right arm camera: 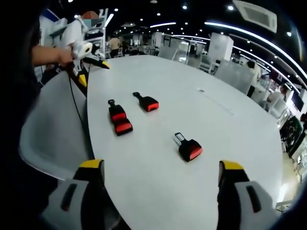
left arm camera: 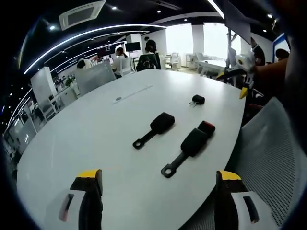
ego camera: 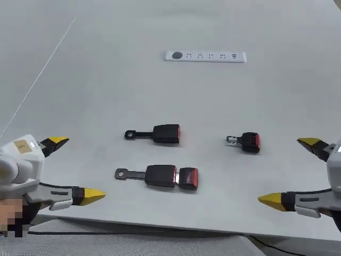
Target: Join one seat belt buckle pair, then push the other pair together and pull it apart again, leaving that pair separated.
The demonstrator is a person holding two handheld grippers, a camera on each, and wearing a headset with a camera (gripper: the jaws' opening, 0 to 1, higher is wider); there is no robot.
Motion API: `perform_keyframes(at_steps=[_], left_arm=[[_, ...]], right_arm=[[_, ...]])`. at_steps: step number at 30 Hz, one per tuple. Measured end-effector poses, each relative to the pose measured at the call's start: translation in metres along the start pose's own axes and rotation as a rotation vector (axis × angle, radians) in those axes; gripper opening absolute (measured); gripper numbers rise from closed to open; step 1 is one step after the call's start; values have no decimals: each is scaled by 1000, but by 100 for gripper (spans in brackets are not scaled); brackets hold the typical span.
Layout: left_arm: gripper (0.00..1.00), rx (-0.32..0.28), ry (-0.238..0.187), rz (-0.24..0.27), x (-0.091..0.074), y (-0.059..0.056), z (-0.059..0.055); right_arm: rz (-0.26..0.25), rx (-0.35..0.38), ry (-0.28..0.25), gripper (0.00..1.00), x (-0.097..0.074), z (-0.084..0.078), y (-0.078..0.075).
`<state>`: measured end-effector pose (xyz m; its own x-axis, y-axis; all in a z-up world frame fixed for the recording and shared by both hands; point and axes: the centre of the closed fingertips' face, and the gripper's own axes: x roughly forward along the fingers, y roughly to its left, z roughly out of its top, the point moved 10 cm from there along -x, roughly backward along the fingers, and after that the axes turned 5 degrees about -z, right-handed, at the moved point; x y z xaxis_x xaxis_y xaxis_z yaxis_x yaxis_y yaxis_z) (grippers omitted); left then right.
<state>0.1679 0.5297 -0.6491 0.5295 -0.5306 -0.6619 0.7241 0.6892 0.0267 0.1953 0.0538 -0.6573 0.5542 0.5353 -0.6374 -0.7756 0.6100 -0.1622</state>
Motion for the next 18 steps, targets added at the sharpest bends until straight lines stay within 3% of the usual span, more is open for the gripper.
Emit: perform_keyframes(at_steps=[18], left_arm=[[100,5,-21,10,-3,0,2]], right_arm=[[-42,-5,-1,100,-8,2,2]])
